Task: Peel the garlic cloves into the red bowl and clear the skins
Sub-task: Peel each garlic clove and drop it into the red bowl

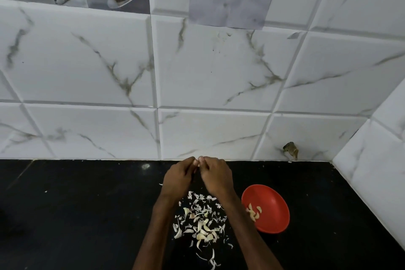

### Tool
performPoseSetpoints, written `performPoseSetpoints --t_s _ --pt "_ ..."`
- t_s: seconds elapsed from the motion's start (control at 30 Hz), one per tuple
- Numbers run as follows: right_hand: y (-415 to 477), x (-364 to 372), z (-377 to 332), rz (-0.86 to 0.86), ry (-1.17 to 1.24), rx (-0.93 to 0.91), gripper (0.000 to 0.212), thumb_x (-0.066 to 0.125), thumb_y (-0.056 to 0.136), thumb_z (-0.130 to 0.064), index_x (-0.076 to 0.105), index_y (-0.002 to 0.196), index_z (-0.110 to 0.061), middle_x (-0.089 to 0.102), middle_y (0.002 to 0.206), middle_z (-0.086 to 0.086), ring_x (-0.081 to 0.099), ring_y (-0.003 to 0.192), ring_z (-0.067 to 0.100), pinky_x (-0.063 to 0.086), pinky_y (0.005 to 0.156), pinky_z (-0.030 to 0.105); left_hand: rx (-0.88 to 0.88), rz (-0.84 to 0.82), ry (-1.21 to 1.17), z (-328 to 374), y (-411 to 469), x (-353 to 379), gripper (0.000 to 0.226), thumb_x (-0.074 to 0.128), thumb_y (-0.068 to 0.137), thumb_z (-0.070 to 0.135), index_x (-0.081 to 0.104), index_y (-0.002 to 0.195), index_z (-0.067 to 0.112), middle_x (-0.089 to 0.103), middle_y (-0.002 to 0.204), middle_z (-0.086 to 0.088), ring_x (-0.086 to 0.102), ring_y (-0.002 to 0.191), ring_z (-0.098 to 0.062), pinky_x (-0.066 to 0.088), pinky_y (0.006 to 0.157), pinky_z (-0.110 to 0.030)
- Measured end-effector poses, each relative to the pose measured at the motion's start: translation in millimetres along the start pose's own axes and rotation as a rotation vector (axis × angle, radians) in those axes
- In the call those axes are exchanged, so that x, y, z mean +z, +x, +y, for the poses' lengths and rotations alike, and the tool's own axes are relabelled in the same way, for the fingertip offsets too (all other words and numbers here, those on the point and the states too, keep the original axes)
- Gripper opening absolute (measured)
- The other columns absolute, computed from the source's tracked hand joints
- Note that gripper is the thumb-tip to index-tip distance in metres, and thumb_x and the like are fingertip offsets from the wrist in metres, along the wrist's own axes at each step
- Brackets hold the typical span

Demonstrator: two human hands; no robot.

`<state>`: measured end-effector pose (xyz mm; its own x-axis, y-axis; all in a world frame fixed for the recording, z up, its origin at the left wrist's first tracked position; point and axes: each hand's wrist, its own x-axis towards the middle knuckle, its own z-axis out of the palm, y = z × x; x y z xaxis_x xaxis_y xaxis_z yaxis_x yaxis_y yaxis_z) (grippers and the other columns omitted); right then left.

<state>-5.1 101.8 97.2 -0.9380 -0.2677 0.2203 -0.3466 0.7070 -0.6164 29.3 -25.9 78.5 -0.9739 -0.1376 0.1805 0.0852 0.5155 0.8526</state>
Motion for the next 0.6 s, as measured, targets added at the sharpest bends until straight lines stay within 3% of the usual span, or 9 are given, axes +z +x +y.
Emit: performPoseSetpoints --t_s 0.1,0.2,0.27,0.37,0.43,0.47,0.5,0.6 --pt "6 -3 -4 -0.170 0.640 0.412 0.050 0.044 0.105 -0.029 0.049 0.057 -0.016 0.043 0.048 -0.004 0.036 0.041 0.008 0.033 0.050 0.026 0.125 0.023 0.245 0 -2 -4 0.023 0.046 0.106 0.035 0.059 0.089 0.026 0.064 0.072 0.007 0.061 0.069 -0.010 0.049 0.066 -0.032" --pt "6 -7 -6 -0.240 0.692 0.482 0.049 0.043 0.107 -0.035 0.051 0.063 -0.016 0.041 0.048 -0.008 0.033 0.039 0.005 0.027 0.041 0.018 0.170 0.078 0.391 1 -4 -4 0.021 0.043 0.105 0.037 0.058 0.094 0.027 0.062 0.078 0.010 0.058 0.073 -0.009 0.049 0.067 -0.033" --pt "6 -5 -8 -0.136 0.618 0.373 0.050 0.044 0.107 -0.037 0.052 0.062 -0.017 0.042 0.048 -0.011 0.036 0.044 0.006 0.030 0.048 0.021 0.135 0.118 0.252 7 -3 0 0.027 0.042 0.107 0.036 0.058 0.088 0.025 0.061 0.074 0.009 0.056 0.069 -0.006 0.047 0.065 -0.032" --pt "-1 1 -11 0.101 0.273 -0.035 0.042 0.047 0.107 -0.034 0.064 0.072 -0.017 0.061 0.059 -0.011 0.054 0.054 0.005 0.040 0.054 0.021 -0.085 0.128 -0.556 23 -3 9 0.041 0.040 0.109 0.023 0.069 0.080 0.016 0.063 0.064 0.005 0.056 0.059 -0.003 0.045 0.056 -0.019" --pt "-3 3 -7 0.244 -0.035 -0.352 0.018 0.061 0.100 -0.020 0.069 0.087 -0.010 0.070 0.073 -0.001 0.064 0.064 0.013 0.048 0.054 0.026 -0.294 0.061 -0.856 26 -1 5 0.051 0.041 0.106 0.023 0.068 0.063 0.022 0.054 0.054 0.009 0.048 0.047 0.000 0.037 0.044 -0.013" --pt "-3 1 -2 0.299 -0.174 -0.485 0.005 0.070 0.092 -0.013 0.070 0.089 -0.009 0.070 0.074 0.001 0.065 0.066 0.016 0.050 0.050 0.026 -0.387 -0.003 -0.893 25 -2 0 0.054 0.042 0.105 0.027 0.063 0.056 0.025 0.046 0.051 0.009 0.040 0.043 -0.001 0.031 0.040 -0.015" --pt "-3 2 2 0.341 -0.287 -0.563 0.007 0.077 0.084 -0.009 0.071 0.088 -0.009 0.070 0.074 0.001 0.065 0.067 0.016 0.050 0.046 0.026 -0.452 -0.062 -0.886 22 -2 -4 0.056 0.043 0.105 0.030 0.057 0.051 0.026 0.038 0.051 0.009 0.032 0.042 -0.002 0.026 0.039 -0.017" --pt "-4 4 7 0.356 -0.333 -0.551 0.010 0.079 0.080 -0.008 0.071 0.086 -0.011 0.069 0.078 -0.001 0.064 0.071 0.016 0.051 0.042 0.029 -0.533 -0.112 -0.783 14 1 -9 0.056 0.045 0.103 0.034 0.048 0.047 0.027 0.030 0.053 0.008 0.024 0.043 -0.004 0.020 0.039 -0.019"
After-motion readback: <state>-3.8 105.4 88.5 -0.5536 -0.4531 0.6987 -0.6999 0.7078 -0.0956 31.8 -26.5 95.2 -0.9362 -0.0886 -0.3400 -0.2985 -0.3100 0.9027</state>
